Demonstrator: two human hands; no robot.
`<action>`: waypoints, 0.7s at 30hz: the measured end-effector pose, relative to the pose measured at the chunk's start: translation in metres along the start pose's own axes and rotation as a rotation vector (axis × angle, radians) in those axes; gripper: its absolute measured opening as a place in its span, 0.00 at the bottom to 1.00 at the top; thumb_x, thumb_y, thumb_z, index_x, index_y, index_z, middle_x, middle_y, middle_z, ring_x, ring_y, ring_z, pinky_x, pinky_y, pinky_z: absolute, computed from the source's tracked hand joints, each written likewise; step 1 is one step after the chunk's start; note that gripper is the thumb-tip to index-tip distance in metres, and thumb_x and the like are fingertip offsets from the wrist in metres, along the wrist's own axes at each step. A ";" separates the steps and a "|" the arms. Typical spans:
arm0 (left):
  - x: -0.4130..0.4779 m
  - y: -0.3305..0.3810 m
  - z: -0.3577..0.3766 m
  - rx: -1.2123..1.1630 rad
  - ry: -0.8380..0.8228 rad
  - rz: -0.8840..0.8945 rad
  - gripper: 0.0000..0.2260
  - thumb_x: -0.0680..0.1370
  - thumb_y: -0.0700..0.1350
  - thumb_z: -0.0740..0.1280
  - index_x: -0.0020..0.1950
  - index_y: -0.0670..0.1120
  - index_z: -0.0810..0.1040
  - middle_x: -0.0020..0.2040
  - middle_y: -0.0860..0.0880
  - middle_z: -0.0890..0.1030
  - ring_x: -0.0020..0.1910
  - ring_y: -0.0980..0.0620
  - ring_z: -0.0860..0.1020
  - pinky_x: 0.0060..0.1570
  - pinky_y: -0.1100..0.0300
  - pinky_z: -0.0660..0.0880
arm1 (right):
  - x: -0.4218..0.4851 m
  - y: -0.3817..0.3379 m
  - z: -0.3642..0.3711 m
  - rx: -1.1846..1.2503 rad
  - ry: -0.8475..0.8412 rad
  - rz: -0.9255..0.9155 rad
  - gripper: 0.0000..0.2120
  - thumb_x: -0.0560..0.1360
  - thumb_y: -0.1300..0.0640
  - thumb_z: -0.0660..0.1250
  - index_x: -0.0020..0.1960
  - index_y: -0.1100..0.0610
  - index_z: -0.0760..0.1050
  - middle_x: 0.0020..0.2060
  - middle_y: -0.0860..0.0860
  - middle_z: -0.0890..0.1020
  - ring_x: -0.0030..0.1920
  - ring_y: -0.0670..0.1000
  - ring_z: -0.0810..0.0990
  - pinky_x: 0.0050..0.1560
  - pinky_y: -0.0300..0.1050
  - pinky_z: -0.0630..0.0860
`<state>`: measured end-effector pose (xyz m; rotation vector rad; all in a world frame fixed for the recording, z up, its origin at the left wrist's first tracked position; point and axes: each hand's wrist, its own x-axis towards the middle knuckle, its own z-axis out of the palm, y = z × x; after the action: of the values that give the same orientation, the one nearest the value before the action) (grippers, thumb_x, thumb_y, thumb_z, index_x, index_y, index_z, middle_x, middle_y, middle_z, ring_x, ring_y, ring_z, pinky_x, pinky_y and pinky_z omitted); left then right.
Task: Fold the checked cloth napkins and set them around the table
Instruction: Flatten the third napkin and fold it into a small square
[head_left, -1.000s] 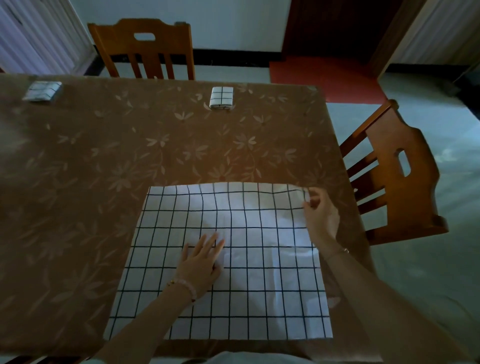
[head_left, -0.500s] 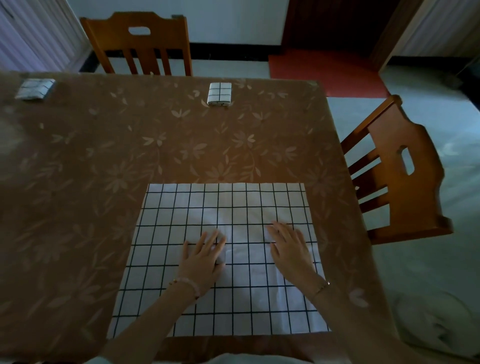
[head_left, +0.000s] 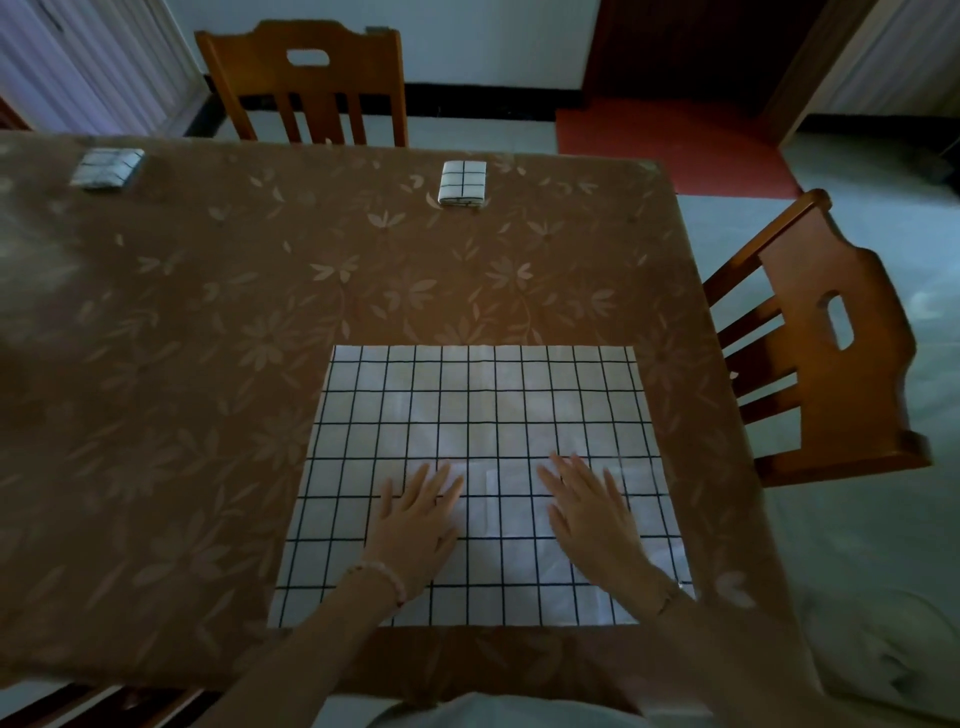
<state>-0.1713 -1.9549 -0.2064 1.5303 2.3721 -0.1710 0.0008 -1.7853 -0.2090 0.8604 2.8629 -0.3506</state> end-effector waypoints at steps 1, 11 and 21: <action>-0.003 0.003 0.004 -0.007 -0.019 0.004 0.25 0.73 0.56 0.52 0.69 0.50 0.67 0.68 0.48 0.72 0.65 0.45 0.71 0.58 0.42 0.67 | -0.008 -0.006 0.007 -0.001 -0.010 0.002 0.24 0.77 0.49 0.46 0.72 0.51 0.63 0.71 0.51 0.67 0.73 0.53 0.61 0.69 0.56 0.57; -0.027 -0.015 0.029 0.027 0.042 0.116 0.22 0.81 0.55 0.42 0.74 0.51 0.57 0.74 0.48 0.61 0.73 0.47 0.56 0.69 0.45 0.48 | -0.041 -0.021 0.039 -0.024 -0.009 0.040 0.26 0.81 0.44 0.37 0.75 0.50 0.53 0.75 0.48 0.54 0.75 0.51 0.50 0.70 0.56 0.48; -0.043 -0.006 0.015 0.063 0.097 0.213 0.25 0.74 0.57 0.53 0.68 0.49 0.69 0.69 0.48 0.71 0.69 0.46 0.67 0.63 0.38 0.65 | -0.058 -0.030 0.026 0.073 0.109 -0.058 0.19 0.78 0.43 0.50 0.64 0.48 0.70 0.61 0.48 0.77 0.65 0.49 0.70 0.62 0.61 0.71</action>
<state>-0.1576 -1.9991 -0.2071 1.8463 2.2744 -0.1262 0.0337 -1.8473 -0.2170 0.8345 2.9972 -0.4306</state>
